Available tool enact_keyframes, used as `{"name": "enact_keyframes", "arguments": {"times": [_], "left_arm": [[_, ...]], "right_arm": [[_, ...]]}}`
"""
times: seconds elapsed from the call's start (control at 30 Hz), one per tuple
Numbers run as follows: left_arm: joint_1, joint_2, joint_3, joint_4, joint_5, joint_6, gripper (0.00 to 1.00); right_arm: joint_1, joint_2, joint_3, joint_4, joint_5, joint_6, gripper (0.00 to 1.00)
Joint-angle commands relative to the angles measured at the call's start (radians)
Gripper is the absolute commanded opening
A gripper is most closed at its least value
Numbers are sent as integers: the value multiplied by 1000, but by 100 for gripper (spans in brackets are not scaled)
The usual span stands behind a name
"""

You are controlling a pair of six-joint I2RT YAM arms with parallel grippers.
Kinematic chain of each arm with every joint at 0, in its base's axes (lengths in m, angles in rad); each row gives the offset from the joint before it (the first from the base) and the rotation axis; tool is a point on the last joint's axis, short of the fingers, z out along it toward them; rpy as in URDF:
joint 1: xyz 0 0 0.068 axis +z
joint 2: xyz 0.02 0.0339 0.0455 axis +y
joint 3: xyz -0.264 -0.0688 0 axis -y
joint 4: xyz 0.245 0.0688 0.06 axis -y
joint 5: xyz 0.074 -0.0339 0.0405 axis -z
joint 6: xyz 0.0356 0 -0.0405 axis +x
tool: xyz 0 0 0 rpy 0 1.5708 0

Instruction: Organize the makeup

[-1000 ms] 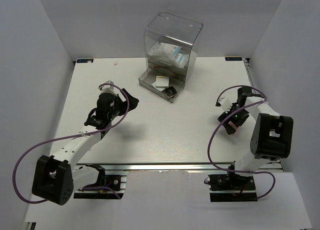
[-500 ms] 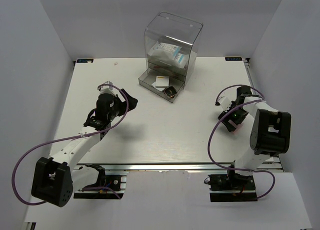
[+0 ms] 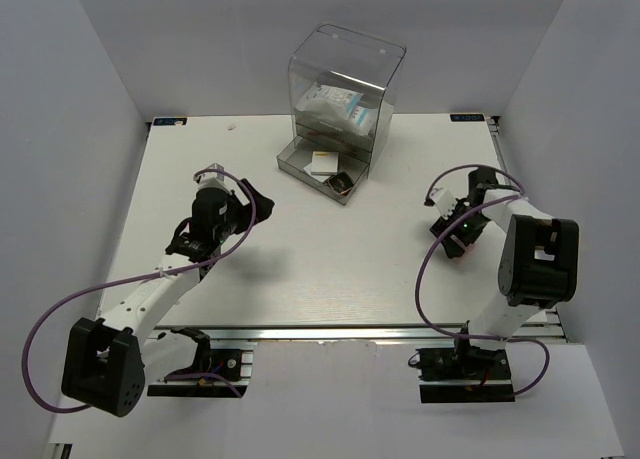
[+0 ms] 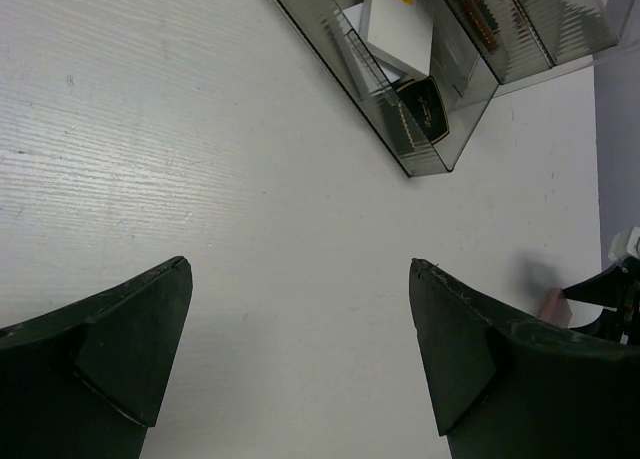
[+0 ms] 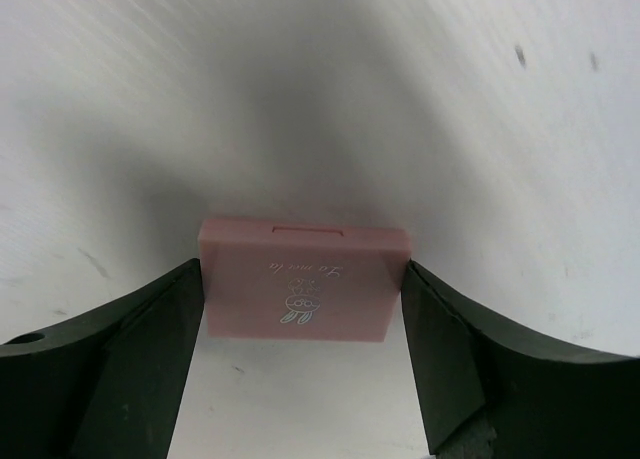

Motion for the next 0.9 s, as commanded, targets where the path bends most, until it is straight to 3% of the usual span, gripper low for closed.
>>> {"name": "enact_keyframes", "arguments": {"times": [0.0, 0.2, 0.4, 0.63, 0.8, 0.87], "left_arm": [[1, -28, 23, -16, -14, 7, 98], [1, -14, 51, -22, -8, 7, 98], [1, -35, 42, -23, -3, -18, 98], [1, -69, 31, -43, -15, -36, 98], [1, -80, 29, -56, -17, -39, 98], [1, -84, 20, -56, -17, -44, 98]], "right_arm": [[87, -49, 43, 8, -154, 36, 16], [419, -71, 209, 86, -205, 261, 5], [590, 110, 488, 164, -143, 474, 5], [679, 406, 896, 212, 38, 591, 8], [700, 493, 953, 249, 140, 578, 15], [700, 506, 929, 281, 185, 561, 23]]}}
